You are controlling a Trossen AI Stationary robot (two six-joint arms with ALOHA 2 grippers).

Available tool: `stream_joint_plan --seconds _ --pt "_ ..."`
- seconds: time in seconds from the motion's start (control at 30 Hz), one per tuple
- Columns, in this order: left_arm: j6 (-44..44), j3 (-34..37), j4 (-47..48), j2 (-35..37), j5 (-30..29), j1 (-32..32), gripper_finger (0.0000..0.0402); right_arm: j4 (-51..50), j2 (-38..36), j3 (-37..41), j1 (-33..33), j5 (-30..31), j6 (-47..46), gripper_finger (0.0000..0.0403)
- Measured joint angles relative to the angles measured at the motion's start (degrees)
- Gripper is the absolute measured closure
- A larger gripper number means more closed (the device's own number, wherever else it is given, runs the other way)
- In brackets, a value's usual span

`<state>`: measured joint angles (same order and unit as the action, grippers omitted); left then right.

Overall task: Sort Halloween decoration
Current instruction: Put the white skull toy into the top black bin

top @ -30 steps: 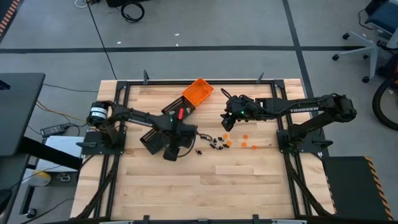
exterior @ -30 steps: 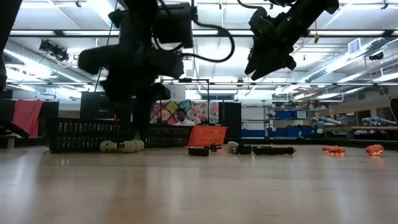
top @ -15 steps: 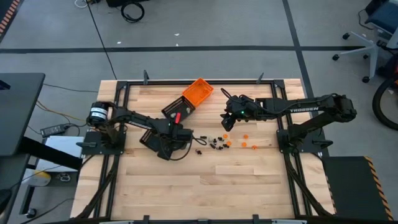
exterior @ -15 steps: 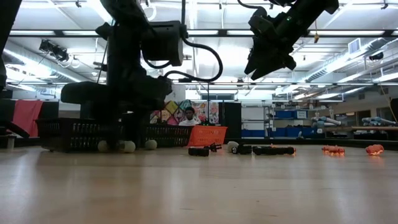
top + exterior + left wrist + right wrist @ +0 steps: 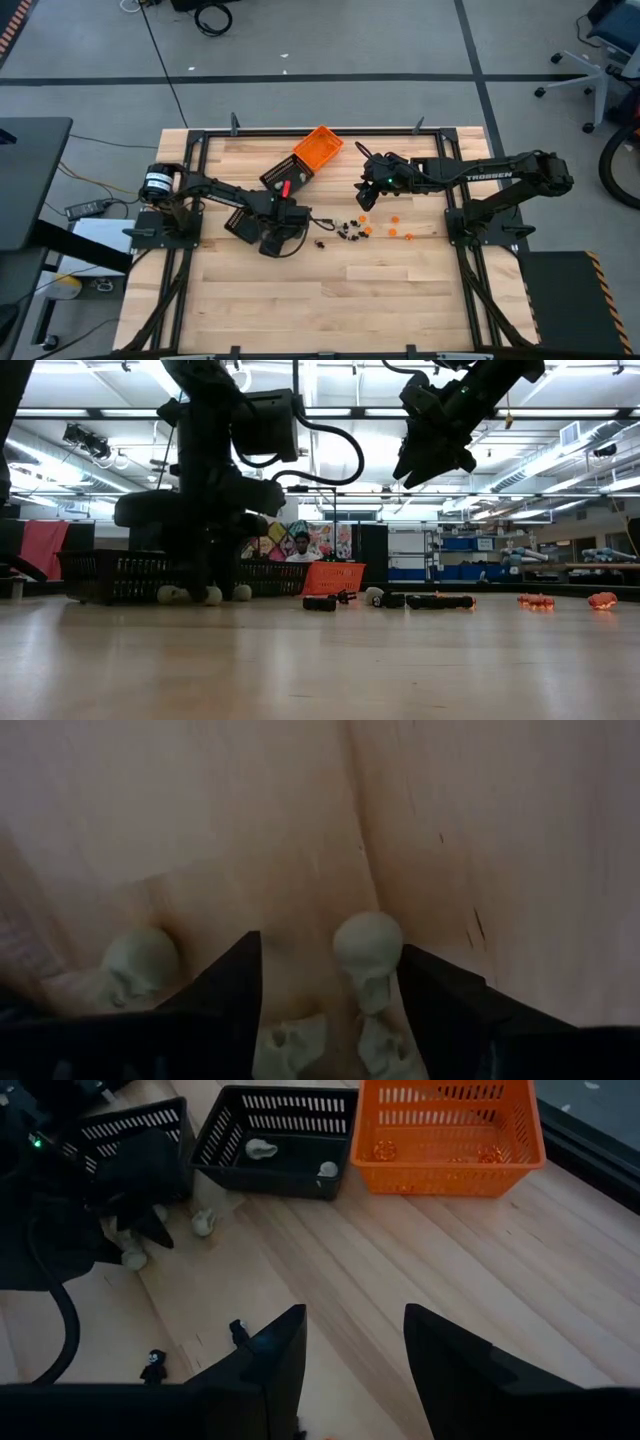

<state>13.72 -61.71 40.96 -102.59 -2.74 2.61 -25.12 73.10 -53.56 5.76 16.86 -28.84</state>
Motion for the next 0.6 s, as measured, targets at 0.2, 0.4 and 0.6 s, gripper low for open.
stream_joint_plan --seconds 0.2,0.4,0.6 --pt "-1.11 0.00 -0.44 0.00 0.00 0.13 0.0239 0.00 0.00 0.00 0.00 0.00 0.04 0.0230" --pt "-1.68 0.00 -0.15 0.00 0.00 0.13 0.0320 0.00 0.00 0.00 0.00 -0.02 0.07 0.0230" --pt "-3.29 -0.11 0.40 0.02 0.00 0.13 0.0366 0.00 0.00 0.00 0.00 -0.02 0.07 0.0230"
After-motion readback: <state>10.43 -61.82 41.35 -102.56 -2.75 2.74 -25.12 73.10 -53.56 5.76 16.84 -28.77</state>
